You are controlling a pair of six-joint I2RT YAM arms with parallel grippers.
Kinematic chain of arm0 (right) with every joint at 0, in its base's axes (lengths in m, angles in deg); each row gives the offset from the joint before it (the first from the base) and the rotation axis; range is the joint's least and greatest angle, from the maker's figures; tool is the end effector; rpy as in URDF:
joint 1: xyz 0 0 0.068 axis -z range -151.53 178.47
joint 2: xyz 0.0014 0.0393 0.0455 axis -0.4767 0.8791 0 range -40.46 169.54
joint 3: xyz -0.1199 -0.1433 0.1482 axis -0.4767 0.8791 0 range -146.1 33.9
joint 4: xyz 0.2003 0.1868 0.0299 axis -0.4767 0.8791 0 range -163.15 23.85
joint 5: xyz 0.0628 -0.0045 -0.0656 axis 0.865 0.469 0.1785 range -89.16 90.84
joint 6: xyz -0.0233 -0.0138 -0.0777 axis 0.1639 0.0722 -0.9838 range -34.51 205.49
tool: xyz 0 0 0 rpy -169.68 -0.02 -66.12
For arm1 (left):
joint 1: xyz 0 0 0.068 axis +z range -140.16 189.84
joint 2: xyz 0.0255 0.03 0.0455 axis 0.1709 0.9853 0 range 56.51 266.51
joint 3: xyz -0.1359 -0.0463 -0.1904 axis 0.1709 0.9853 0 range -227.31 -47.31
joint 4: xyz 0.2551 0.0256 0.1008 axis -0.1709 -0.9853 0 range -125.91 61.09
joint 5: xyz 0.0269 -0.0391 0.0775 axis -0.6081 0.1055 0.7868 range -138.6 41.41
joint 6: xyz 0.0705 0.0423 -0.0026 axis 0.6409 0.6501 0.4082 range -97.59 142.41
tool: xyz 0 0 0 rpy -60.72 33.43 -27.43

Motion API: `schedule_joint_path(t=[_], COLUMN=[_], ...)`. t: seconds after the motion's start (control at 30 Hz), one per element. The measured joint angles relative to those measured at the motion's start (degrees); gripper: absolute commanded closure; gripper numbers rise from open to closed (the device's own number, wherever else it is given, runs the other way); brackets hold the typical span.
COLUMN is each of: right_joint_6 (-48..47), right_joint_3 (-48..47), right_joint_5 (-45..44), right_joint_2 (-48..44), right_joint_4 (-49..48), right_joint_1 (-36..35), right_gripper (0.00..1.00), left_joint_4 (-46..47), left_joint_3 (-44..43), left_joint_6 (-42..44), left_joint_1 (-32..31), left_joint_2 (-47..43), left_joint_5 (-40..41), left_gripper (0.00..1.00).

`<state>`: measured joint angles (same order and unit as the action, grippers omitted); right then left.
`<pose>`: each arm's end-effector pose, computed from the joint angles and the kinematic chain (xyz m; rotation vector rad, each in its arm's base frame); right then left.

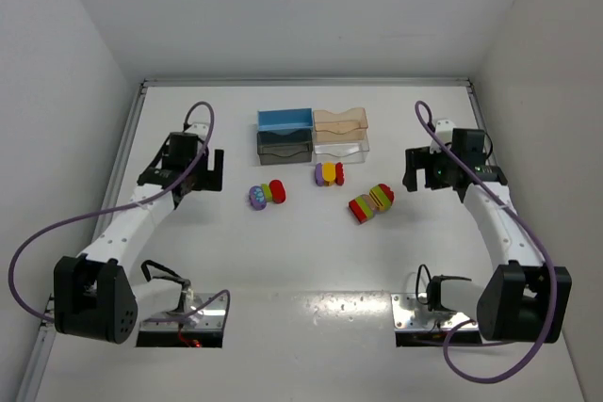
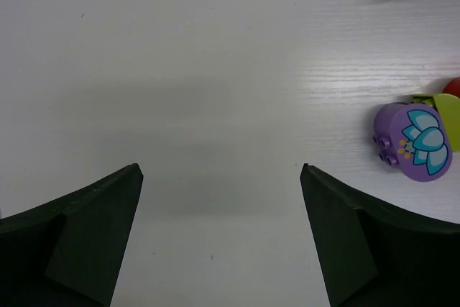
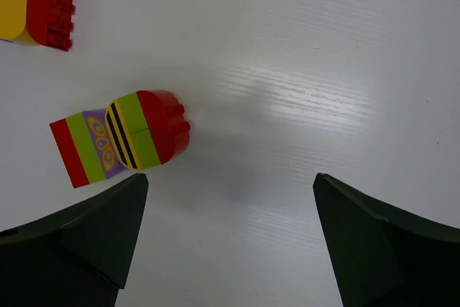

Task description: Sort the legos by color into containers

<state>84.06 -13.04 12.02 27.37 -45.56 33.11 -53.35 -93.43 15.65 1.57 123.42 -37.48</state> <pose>0.2939 -0.0100 0.1803 -0.0217 2.4041 0.1866 0.2953 -0.0290 0.1850 -0.0630 2.3428 0.0997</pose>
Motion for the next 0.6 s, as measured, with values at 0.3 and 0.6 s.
schedule_joint_path(t=[0.3,0.6], right_joint_6=[-4.02,-9.11], right_joint_3=[-0.2,-3.54], right_joint_5=[4.13,13.07], right_joint_2=[-1.29,-0.83], right_joint_4=[2.62,9.4], right_joint_1=[0.0,0.07], right_gripper=[0.01,0.01], left_joint_4=[-4.28,-11.23], left_joint_3=[-11.34,-14.12], left_joint_6=[19.08,34.56], left_joint_1=[-2.19,-13.2], left_joint_2=[-0.5,10.8], left_joint_5=[-13.81,-22.03], left_gripper=[0.08,0.09])
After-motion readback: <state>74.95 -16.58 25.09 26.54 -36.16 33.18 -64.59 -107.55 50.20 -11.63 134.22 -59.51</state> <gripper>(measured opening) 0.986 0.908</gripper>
